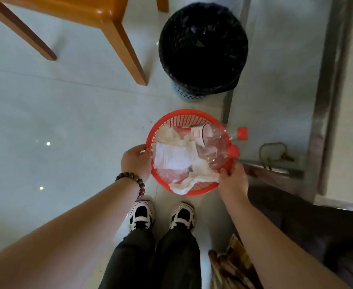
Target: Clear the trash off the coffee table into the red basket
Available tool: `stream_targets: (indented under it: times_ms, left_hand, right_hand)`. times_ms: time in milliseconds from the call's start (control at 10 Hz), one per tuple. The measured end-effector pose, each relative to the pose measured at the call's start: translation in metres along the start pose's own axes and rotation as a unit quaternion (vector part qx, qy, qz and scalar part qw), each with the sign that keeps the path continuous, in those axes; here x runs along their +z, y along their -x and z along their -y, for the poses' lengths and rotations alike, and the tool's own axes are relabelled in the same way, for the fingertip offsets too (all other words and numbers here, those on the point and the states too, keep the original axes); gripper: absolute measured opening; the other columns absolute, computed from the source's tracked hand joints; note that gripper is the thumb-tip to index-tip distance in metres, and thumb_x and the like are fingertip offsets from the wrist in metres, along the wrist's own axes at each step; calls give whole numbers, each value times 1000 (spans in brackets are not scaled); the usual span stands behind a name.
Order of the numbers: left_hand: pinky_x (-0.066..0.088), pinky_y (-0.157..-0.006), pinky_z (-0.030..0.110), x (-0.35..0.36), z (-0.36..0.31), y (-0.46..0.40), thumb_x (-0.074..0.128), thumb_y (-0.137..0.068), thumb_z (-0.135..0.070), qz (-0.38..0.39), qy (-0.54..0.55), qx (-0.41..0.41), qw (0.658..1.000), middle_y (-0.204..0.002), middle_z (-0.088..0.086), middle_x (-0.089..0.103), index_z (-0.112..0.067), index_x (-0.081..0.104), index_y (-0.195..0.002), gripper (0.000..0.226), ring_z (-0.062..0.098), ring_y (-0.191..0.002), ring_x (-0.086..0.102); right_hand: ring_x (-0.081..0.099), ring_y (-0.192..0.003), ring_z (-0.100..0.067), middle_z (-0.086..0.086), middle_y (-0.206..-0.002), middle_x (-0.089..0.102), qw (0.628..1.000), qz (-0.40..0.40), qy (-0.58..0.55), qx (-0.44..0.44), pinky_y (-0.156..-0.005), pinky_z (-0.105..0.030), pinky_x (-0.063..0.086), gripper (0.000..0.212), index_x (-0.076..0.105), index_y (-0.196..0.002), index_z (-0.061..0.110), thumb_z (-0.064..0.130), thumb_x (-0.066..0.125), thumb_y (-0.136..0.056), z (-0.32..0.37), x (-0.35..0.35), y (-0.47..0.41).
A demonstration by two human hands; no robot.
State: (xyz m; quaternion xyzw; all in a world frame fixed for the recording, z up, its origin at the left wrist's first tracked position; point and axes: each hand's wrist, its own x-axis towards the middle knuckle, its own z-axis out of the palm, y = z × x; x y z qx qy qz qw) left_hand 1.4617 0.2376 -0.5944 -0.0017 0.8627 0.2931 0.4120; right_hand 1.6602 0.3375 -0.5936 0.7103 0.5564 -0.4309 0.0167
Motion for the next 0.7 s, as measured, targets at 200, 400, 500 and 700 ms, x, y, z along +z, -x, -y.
stream_targets:
  times_ms: [200, 400, 500, 700]
  left_hand:
    - [59, -78, 44, 34, 25, -46, 38, -98, -18, 22, -30, 28, 999, -101, 5, 73, -17, 69, -112, 34, 26, -90, 68]
    - [56, -87, 46, 43, 39, -61, 36, -100, -20, 79, -36, 42, 995, -114, 3, 68, -19, 60, -123, 34, 26, -102, 64]
    - [56, -78, 35, 40, 42, -64, 41, -100, -22, 101, -60, 51, 992, -112, -5, 63, -24, 55, -127, 30, 22, -102, 62]
    - [42, -75, 26, 28, 35, -42, 43, -99, -20, 76, -220, 82, 969, -129, 12, 60, -10, 47, -131, 34, 29, -111, 59]
  right_hand:
    - [55, -116, -31, -9, -127, 60, 1000, 9, 9, -13, -94, -36, 39, 43, 40, -136, 14, 11, 49, -94, -22, 40, -44]
    - [55, -115, -35, -12, -124, 60, 999, 22, 35, 2, -95, -41, 40, 42, 38, -135, 15, 10, 48, -95, -32, 57, -56]
    - [54, -115, -36, -13, -123, 60, 998, 42, 55, 6, -95, -43, 41, 42, 37, -136, 17, 14, 47, -95, -32, 57, -57]
    - [54, -118, -31, -9, -128, 57, 995, 71, 65, -37, -96, -41, 41, 47, 34, -139, 22, 15, 47, -95, -25, 34, -38]
